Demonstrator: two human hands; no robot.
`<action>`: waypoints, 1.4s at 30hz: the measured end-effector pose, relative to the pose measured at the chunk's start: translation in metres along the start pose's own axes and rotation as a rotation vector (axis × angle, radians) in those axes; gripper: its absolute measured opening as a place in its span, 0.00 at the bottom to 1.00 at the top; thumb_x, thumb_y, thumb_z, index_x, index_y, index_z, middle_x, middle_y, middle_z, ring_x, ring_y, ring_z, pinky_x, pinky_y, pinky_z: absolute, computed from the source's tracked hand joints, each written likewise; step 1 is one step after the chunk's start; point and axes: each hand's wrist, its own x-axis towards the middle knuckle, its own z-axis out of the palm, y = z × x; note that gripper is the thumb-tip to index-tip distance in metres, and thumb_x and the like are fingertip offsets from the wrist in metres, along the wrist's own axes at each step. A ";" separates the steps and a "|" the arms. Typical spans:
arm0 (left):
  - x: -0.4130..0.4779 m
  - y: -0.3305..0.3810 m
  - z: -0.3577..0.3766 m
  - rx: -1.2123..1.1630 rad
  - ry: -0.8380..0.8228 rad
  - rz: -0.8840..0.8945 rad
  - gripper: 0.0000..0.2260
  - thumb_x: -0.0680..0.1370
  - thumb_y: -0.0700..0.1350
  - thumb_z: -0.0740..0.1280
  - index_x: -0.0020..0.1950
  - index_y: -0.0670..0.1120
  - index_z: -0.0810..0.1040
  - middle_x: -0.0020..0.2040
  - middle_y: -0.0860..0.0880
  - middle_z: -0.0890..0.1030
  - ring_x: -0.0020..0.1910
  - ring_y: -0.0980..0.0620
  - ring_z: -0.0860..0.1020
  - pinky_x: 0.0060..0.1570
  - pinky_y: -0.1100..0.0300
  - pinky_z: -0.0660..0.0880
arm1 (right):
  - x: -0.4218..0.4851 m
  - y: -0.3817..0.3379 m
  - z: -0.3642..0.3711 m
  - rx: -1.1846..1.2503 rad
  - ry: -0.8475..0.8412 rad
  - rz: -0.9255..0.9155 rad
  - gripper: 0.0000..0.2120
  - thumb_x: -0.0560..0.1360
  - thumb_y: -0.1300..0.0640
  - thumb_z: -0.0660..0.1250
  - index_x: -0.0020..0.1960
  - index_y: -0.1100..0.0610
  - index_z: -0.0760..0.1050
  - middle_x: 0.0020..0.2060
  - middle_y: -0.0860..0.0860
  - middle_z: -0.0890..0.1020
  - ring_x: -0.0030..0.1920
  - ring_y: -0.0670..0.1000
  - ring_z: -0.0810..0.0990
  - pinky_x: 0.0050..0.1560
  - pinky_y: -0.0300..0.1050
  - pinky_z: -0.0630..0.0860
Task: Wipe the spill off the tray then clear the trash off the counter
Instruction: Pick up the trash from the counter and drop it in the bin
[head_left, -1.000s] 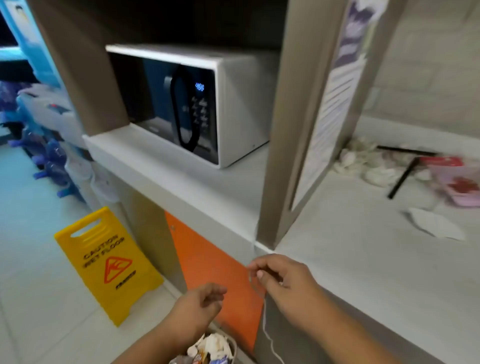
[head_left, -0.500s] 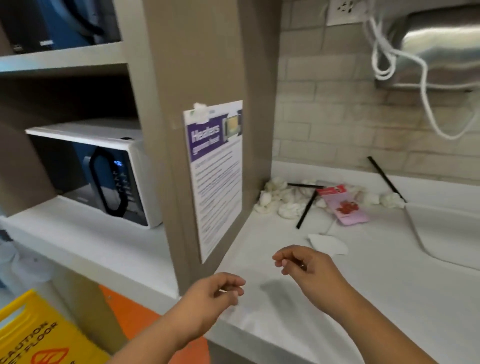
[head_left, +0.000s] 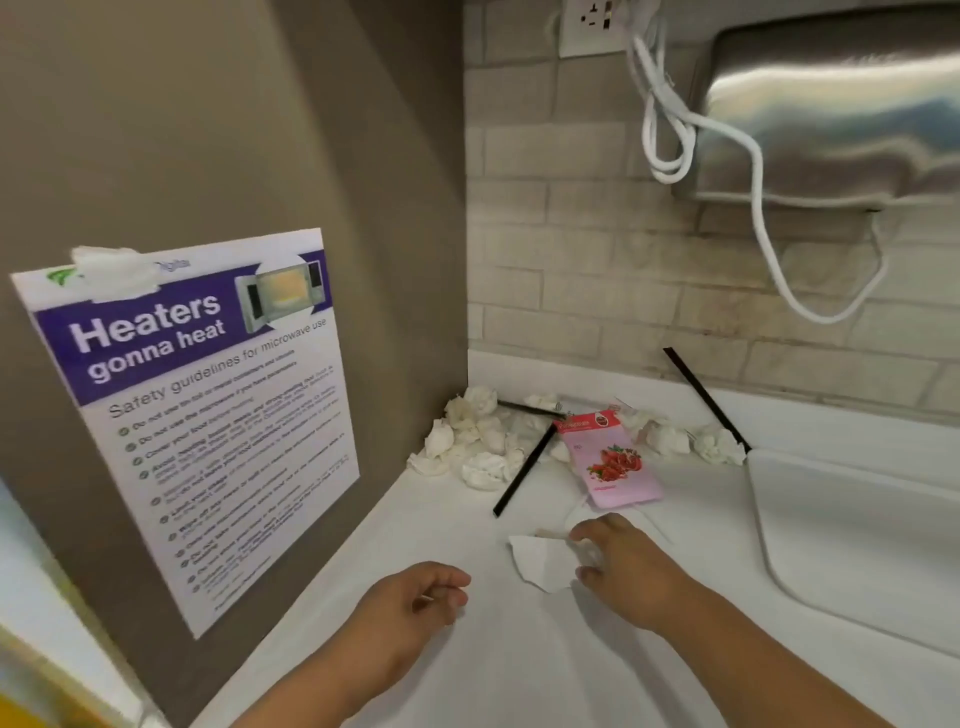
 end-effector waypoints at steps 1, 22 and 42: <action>0.003 0.001 0.004 -0.002 0.001 -0.005 0.07 0.77 0.45 0.67 0.53 0.55 0.80 0.50 0.53 0.83 0.50 0.57 0.80 0.43 0.72 0.69 | 0.006 0.004 0.002 -0.024 -0.012 -0.002 0.21 0.77 0.50 0.62 0.70 0.47 0.65 0.66 0.48 0.67 0.64 0.51 0.68 0.62 0.43 0.69; 0.048 0.020 0.057 -0.255 -0.087 0.007 0.23 0.72 0.35 0.71 0.63 0.52 0.73 0.56 0.50 0.80 0.48 0.57 0.81 0.46 0.65 0.77 | 0.000 -0.025 0.018 1.014 -0.183 -0.104 0.13 0.75 0.65 0.64 0.54 0.51 0.77 0.47 0.50 0.83 0.48 0.51 0.82 0.48 0.42 0.78; 0.044 0.017 0.043 -0.269 0.034 0.009 0.19 0.74 0.30 0.58 0.46 0.50 0.83 0.44 0.43 0.82 0.45 0.41 0.81 0.41 0.56 0.78 | 0.050 0.023 0.027 -0.269 0.152 -0.415 0.13 0.71 0.64 0.64 0.51 0.49 0.77 0.48 0.45 0.78 0.49 0.51 0.72 0.43 0.46 0.76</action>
